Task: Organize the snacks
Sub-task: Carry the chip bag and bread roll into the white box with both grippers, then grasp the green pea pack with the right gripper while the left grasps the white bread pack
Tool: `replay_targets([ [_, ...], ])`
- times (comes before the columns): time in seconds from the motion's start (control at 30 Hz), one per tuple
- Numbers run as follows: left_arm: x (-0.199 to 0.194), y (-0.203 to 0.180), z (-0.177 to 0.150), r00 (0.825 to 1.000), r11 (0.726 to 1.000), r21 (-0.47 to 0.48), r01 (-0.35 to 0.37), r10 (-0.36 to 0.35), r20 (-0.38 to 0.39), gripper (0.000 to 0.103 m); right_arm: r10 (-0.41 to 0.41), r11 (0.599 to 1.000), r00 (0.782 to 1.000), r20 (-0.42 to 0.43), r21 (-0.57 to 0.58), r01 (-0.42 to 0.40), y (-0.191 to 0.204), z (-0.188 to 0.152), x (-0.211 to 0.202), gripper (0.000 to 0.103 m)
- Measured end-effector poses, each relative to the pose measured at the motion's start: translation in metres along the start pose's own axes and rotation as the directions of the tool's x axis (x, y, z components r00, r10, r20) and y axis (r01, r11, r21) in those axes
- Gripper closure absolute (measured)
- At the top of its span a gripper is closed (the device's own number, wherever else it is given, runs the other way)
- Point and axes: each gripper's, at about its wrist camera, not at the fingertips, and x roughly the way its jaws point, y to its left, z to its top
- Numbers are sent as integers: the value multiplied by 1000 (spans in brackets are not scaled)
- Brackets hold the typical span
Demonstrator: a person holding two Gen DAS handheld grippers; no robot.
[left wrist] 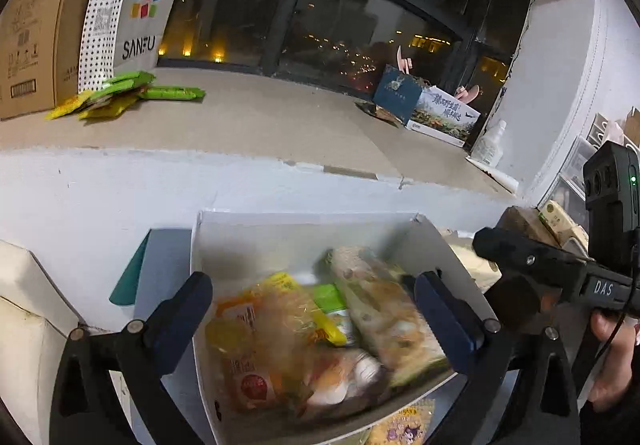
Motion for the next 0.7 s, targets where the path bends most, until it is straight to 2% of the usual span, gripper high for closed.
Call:
replay_targets([
  [0.2, -17, -3, -9, 1000, 1000, 9, -2, 1, 17, 0, -37, 998, 999, 25, -43, 38, 2, -7, -15, 0],
  [0.37, -47, -15, -19, 998, 998, 55, -18, 15, 56, 0, 6, 998, 999, 37, -56, -4, 5, -14, -36, 0],
  [0.57, -107, -41, -43, 993, 988, 148, 52, -67, 99, 0, 63, 989, 995, 77, -141, -52, 13, -34, -89, 0],
  [0.63, -129, -51, -51, 987, 980, 177, 89, -110, 113, 0, 60, 979, 994, 86, -199, -42, 18, -44, -111, 0],
  [0.7, -146, -61, -58, 985, 977, 189, 96, -121, 124, 0, 69, 964, 993, 91, -263, -43, 24, -54, -130, 0],
])
